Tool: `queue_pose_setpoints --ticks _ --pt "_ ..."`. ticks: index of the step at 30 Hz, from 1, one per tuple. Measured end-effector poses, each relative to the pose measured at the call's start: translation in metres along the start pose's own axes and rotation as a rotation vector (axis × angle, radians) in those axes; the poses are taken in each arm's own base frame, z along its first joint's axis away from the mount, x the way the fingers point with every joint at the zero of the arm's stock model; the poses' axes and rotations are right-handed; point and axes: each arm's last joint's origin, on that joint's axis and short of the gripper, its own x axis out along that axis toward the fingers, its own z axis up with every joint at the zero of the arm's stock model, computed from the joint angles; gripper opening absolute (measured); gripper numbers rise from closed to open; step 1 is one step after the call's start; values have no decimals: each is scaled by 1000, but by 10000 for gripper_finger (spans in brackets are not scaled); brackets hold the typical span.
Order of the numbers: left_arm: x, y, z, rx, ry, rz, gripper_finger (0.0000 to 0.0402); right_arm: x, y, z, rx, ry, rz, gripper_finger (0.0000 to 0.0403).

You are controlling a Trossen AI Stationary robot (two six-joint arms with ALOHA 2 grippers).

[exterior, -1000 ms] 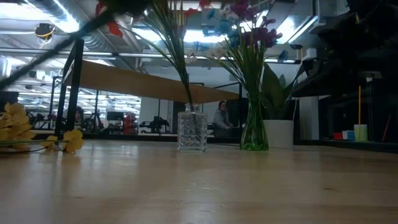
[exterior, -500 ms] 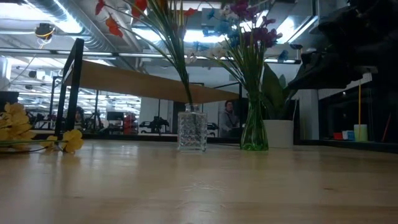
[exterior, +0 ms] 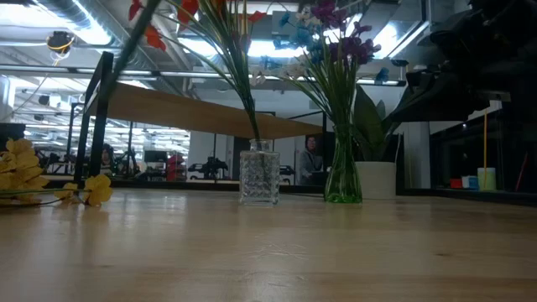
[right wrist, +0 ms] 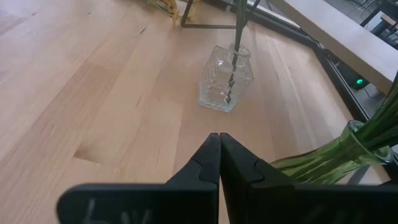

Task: Pick and place flowers into a vace then onto a shelf
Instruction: Put the red flowers into the transparent vase

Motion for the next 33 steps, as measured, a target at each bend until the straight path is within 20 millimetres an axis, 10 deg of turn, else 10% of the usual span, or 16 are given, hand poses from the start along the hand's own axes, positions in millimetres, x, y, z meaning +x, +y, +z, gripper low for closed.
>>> queue_pose_setpoints --ticks 13,33 --pt "5 55 -52 92 -114 183 9 0 0 0 1 0 0 7" --pt "44 104 -41 221 -81 422 12 0 0 0 3 -1 0 7"
